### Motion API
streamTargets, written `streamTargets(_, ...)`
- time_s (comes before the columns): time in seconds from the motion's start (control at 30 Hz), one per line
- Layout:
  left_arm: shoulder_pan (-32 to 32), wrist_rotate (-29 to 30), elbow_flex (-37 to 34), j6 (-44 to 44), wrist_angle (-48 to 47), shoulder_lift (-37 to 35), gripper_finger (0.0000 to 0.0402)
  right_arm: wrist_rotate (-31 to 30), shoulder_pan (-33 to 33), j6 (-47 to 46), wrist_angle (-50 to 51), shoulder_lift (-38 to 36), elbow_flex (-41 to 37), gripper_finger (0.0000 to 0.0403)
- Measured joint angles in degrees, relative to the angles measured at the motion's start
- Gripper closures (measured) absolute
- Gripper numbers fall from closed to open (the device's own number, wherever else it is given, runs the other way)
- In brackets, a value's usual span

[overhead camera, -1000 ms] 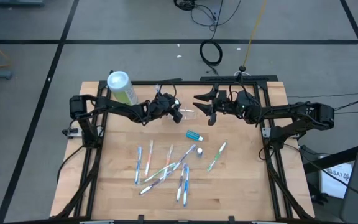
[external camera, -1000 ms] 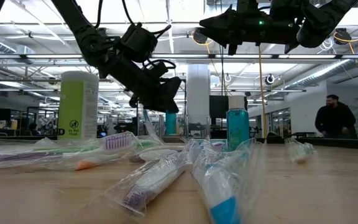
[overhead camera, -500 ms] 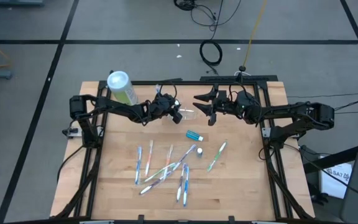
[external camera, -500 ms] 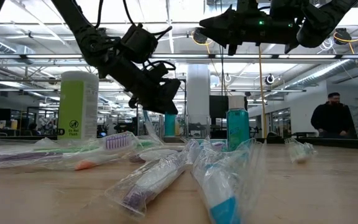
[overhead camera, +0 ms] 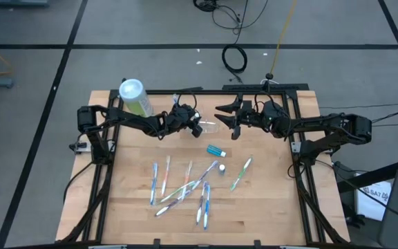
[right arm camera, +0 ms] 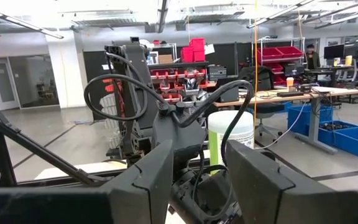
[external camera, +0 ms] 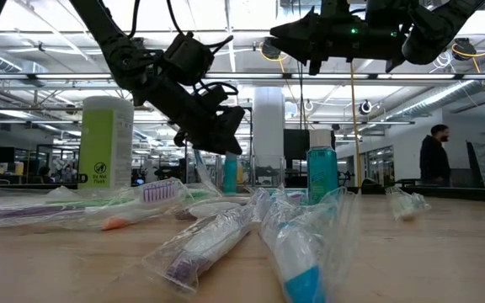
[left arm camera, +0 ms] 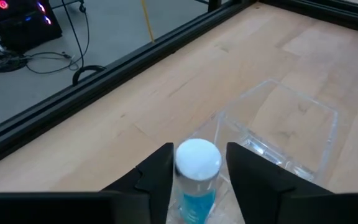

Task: Pick & Place toothbrushing station
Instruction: Put the left blue mouthwash into the transparent organizer, then put the bottom blue mouthwash into the transparent organizer

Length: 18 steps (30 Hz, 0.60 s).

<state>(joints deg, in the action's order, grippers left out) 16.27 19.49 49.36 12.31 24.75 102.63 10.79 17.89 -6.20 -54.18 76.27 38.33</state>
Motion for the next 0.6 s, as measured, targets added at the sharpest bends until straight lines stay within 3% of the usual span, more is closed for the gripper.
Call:
streamTargets(0.2,0.00,0.00,0.00,0.00,-0.09,0.00,0.0219,0.00,0.00,0.00,0.03,0.00,0.01,0.0261)
streamTargets(0.6,-0.26,0.04,0.02,-3.62,2.23,-1.40,0.0217,0.02,0.00,-0.15,0.91,0.00,0.00,0.0261)
